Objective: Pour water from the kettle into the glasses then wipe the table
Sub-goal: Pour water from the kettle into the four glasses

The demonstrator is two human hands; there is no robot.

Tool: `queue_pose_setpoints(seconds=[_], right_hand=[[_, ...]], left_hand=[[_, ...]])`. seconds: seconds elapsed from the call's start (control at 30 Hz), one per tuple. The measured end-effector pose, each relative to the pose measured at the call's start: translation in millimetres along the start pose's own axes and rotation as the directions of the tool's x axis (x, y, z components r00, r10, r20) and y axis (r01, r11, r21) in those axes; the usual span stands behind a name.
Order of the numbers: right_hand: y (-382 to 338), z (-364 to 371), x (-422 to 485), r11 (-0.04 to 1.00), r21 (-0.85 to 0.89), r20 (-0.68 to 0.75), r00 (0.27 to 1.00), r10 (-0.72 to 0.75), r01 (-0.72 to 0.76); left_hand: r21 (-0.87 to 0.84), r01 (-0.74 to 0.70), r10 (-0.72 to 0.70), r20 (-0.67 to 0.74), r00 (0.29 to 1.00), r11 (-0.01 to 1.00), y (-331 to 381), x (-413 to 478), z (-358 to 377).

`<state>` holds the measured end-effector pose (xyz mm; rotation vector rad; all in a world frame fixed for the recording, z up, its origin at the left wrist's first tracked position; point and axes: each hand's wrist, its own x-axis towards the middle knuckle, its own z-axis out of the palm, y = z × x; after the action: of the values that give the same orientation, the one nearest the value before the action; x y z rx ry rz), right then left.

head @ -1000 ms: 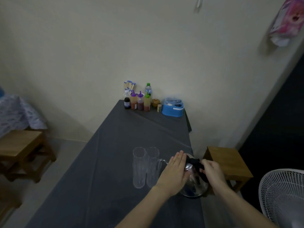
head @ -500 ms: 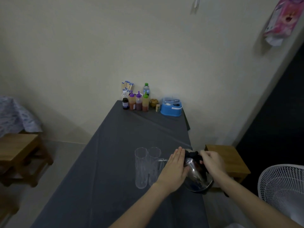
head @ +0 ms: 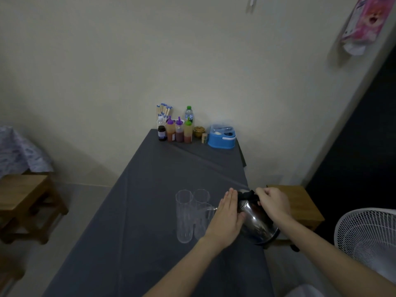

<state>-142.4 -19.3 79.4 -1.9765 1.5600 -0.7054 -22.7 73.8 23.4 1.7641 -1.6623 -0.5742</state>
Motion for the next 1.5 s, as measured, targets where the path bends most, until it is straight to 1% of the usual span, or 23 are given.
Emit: queue_pose_setpoints(seconds=[0.23,0.47,0.57,0.77,0.93,1.17,1.3,1.5], right_hand=[[-3,-3,-1,0.997,-0.058,-0.022,0.998,-0.053,0.052],[-4,-6,0,0.993,-0.089,-0.046,0.995,-0.087,0.083],[-5,-7,0,0.990,-0.109,-0.057,0.994,-0.090,0.084],[-3,-7,-1,0.992,-0.105,-0.060,0.996,-0.071,0.065],[-2,-6,-3,0.986,-0.128,-0.052,0.993,-0.110,0.103],[0,-9,0,0.986,-0.132,-0.044,0.993,-0.109,0.102],[0,-10,0,0.985,-0.134,-0.040,0.992,-0.118,0.112],[-2,-12,3,0.983,-0.140,-0.035,0.992,-0.123,0.117]], left_hand=[[-0.015,0.016,-0.016,-0.001,1.000,1.000,2,-3,1],[-0.028,-0.002,0.001,-0.050,0.999,1.000,4,-4,3],[-0.046,0.012,-0.015,-0.048,0.999,0.999,7,-5,3],[-0.031,0.000,-0.002,-0.054,0.999,1.000,9,-8,1],[-0.002,-0.004,0.004,-0.017,1.000,1.000,9,-9,-1],[0.009,0.001,-0.001,-0.036,0.999,1.000,11,-8,3],[-0.019,-0.012,0.011,-0.058,0.998,1.000,9,-8,6],[-0.023,-0.009,0.008,-0.052,0.999,1.000,11,-6,6]])
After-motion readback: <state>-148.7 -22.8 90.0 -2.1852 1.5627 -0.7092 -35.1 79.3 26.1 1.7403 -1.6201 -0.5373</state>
